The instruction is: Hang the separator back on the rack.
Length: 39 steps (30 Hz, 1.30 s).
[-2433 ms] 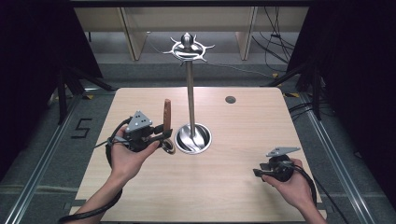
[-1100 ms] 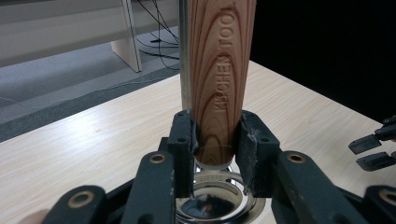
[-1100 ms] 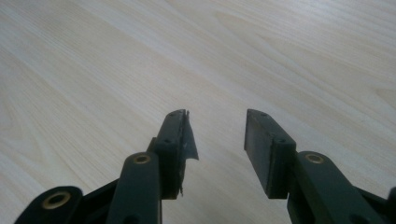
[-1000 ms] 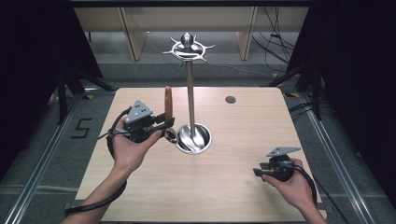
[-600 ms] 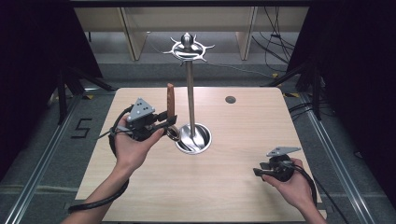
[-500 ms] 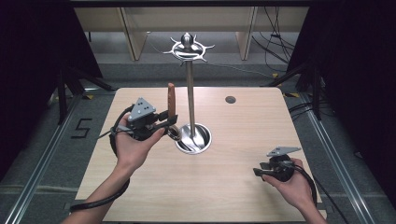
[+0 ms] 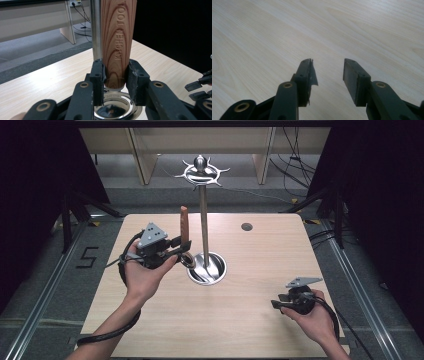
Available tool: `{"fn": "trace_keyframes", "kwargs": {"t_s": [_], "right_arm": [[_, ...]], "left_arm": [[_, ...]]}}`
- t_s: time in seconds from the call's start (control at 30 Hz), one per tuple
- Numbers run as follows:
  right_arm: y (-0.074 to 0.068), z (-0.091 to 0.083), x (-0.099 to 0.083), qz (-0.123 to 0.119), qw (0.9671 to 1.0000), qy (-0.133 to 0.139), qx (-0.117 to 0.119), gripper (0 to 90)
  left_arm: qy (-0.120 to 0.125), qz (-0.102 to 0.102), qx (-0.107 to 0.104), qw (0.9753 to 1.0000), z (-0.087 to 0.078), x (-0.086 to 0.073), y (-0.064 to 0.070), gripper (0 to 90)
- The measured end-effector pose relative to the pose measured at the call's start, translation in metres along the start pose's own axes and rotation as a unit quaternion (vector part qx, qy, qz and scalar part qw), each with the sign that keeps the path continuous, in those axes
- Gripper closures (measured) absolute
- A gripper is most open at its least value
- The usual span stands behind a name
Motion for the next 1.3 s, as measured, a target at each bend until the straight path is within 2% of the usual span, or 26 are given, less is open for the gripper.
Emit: {"fn": "trace_keyframes", "kwargs": {"t_s": [0.07,0.1,0.2,0.33,0.4,0.43,0.47,0.5,0.57,0.63,1.07,1.1,1.2,1.3], "right_arm": [[0.0,0.0,0.0,-0.001,1.0,0.0,0.0,59.3],[-0.002,-0.001,0.0,0.012,0.9999,-0.002,0.003,59.3],[-0.002,-0.001,0.0,0.014,0.9999,-0.002,0.002,59.2],[0.001,-0.003,0.0,-0.003,1.0,-0.008,0.002,59.2],[-0.002,-0.001,0.001,0.013,0.9999,0.002,0.005,59.2],[-0.002,-0.002,0.0,0.009,0.9999,-0.005,0.009,59.2],[-0.002,0.0,0.001,0.013,0.9999,0.004,0.005,59.2],[-0.003,-0.002,0.0,0.013,0.9999,-0.007,0.009,59.2],[-0.001,-0.004,-0.001,0.007,0.9999,-0.013,0.003,59.2],[0.001,-0.003,0.001,-0.004,1.0,-0.007,0.002,59.2],[0.0,-0.003,0.001,0.001,1.0,-0.005,0.001,59.2],[0.002,-0.002,0.002,-0.012,0.9999,0.0,0.001,59.2],[-0.002,-0.003,0.0,0.01,0.9999,-0.011,0.003,59.2],[-0.002,-0.003,0.0,0.007,0.9999,-0.01,0.004,59.2]], "left_arm": [[0.002,-0.002,0.001,1.0,0.0,0.001,0.0,68.2],[0.003,-0.002,0.002,1.0,0.0,0.001,0.0,68.2],[0.005,0.001,0.004,1.0,0.0,0.004,0.0,68.2],[0.008,0.0,0.005,1.0,0.001,0.006,0.0,68.2],[0.01,0.0,0.007,0.9999,0.001,0.008,0.0,68.2],[0.01,-0.001,0.007,0.9999,0.002,0.008,0.0,68.2],[0.011,-0.001,0.008,0.9999,0.002,0.008,0.0,68.2],[0.011,-0.002,0.009,0.9999,0.002,0.009,0.0,68.1],[0.013,-0.002,0.009,0.9999,0.003,0.01,0.001,68.2],[0.016,0.0,0.01,0.9998,0.003,0.011,0.001,68.2],[0.026,0.001,0.012,0.9996,0.004,0.018,0.005,68.2],[0.027,0.001,0.012,0.9996,0.004,0.019,0.005,68.1],[0.03,0.003,0.01,0.9995,0.004,0.02,0.006,68.1],[0.029,0.003,0.011,0.9995,0.004,0.021,0.006,68.2]]}}
Point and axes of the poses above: each handheld gripper's, and its own axes: z roughly forward along the jaws, x roughly out of its top, y roughly to its right, the point moved 9 cm from there along z, roughly forward along the jaws, and after that the axes turned 6 degrees about y, right-handed, at the moved point
